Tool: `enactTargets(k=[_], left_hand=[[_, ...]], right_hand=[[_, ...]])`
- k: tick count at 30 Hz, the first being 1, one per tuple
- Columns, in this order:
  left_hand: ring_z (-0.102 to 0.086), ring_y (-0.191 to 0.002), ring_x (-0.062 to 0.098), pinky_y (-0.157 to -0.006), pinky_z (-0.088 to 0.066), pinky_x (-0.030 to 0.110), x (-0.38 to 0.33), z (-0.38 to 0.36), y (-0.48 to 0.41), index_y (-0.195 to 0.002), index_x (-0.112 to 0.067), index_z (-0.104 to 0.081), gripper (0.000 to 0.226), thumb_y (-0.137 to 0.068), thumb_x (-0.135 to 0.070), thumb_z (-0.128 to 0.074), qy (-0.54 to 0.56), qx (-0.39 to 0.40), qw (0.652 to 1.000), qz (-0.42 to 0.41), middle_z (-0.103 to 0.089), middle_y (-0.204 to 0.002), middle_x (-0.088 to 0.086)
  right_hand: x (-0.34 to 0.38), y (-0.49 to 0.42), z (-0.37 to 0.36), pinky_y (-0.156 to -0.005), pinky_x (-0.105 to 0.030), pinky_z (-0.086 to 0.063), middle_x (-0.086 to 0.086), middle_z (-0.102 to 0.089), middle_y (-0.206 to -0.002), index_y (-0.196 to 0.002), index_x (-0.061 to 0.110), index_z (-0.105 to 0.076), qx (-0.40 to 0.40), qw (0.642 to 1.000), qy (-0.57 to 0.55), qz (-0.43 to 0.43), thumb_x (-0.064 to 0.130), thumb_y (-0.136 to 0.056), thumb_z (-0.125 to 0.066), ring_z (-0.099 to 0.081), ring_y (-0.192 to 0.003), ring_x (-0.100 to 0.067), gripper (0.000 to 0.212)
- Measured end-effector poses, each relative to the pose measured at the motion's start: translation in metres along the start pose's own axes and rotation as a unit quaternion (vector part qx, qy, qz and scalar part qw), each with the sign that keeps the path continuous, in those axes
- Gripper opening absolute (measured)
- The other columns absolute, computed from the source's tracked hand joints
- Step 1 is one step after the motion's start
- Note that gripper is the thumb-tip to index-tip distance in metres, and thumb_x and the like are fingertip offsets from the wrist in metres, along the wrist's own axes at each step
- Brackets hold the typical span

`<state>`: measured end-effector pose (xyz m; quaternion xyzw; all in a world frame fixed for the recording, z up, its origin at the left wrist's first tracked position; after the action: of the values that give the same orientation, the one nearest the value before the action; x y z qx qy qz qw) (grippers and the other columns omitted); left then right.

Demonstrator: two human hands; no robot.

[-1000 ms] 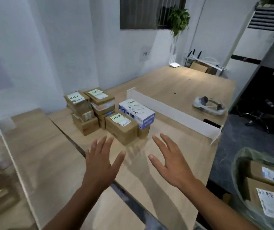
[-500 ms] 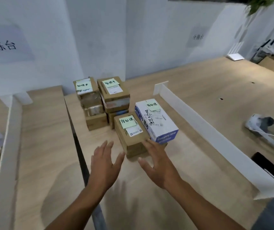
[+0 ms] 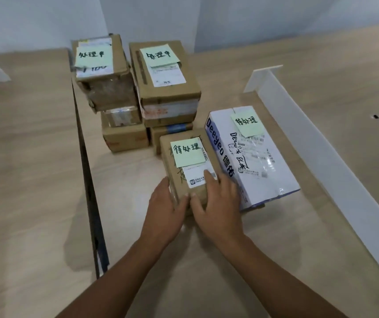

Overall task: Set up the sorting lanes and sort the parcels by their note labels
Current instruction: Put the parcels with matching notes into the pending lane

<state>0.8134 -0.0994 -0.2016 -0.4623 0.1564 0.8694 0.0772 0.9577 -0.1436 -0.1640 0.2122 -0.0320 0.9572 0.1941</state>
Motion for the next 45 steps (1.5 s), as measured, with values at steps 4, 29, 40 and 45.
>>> enactTargets(k=[4, 29, 40, 45], left_hand=[[-0.058, -0.120, -0.005, -0.100, -0.048, 0.027, -0.001, -0.004, 0.006, -0.132, -0.073, -0.028, 0.039, -0.096, -0.068, -0.042, 0.040, 0.016, 0.999, 0.001, -0.049, -0.125, -0.047], [-0.062, -0.107, -0.006, -0.078, -0.050, 0.013, -0.002, 0.246, 0.285, -0.127, -0.055, -0.047, 0.044, -0.084, -0.050, -0.044, 0.102, -0.234, 0.966, -0.035, -0.062, -0.116, -0.036], [-0.064, -0.110, 0.005, -0.089, -0.056, 0.036, 0.122, 0.508, 0.551, -0.132, -0.045, -0.048, 0.047, -0.086, -0.048, -0.053, 0.054, -0.494, 0.868, 0.006, -0.062, -0.125, -0.021], [-0.061, -0.107, -0.005, -0.082, -0.052, 0.022, 0.219, 0.627, 0.663, -0.125, -0.048, -0.047, 0.044, -0.082, -0.049, -0.054, 0.040, -0.574, 0.817, 0.044, -0.061, -0.123, -0.024]], right_hand=[[0.009, 0.005, -0.004, -0.111, -0.047, -0.035, -0.006, -0.042, -0.152, -0.154, 0.020, -0.038, 0.008, 0.999, -0.046, -0.010, 0.050, -0.089, -0.048, -0.033, -0.130, -0.025, 0.072], [0.204, 0.211, 0.081, -0.090, -0.016, -0.047, 0.016, -0.039, -0.122, -0.154, 0.041, -0.023, 0.009, 0.929, -0.288, 0.232, 0.055, -0.081, -0.063, -0.049, -0.113, -0.001, 0.084], [0.528, 0.417, 0.031, -0.112, -0.020, -0.034, 0.029, -0.035, -0.138, -0.156, 0.038, -0.025, 0.114, 0.805, -0.314, 0.490, 0.056, -0.081, -0.060, -0.035, -0.134, 0.008, 0.085], [0.685, 0.524, -0.042, -0.105, -0.020, -0.039, 0.023, -0.037, -0.132, -0.152, 0.054, -0.016, 0.177, 0.755, -0.316, 0.547, 0.061, -0.079, -0.058, -0.045, -0.124, 0.007, 0.085]])
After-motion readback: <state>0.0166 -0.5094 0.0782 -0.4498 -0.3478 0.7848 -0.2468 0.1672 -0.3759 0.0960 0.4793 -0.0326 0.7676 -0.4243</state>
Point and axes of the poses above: each hand's wrist, its own y-axis away from the middle knuckle, its own z-axis out of the back of the hand, x = y × z, the point moved 7 cm from there along -y, towards the middle knuckle
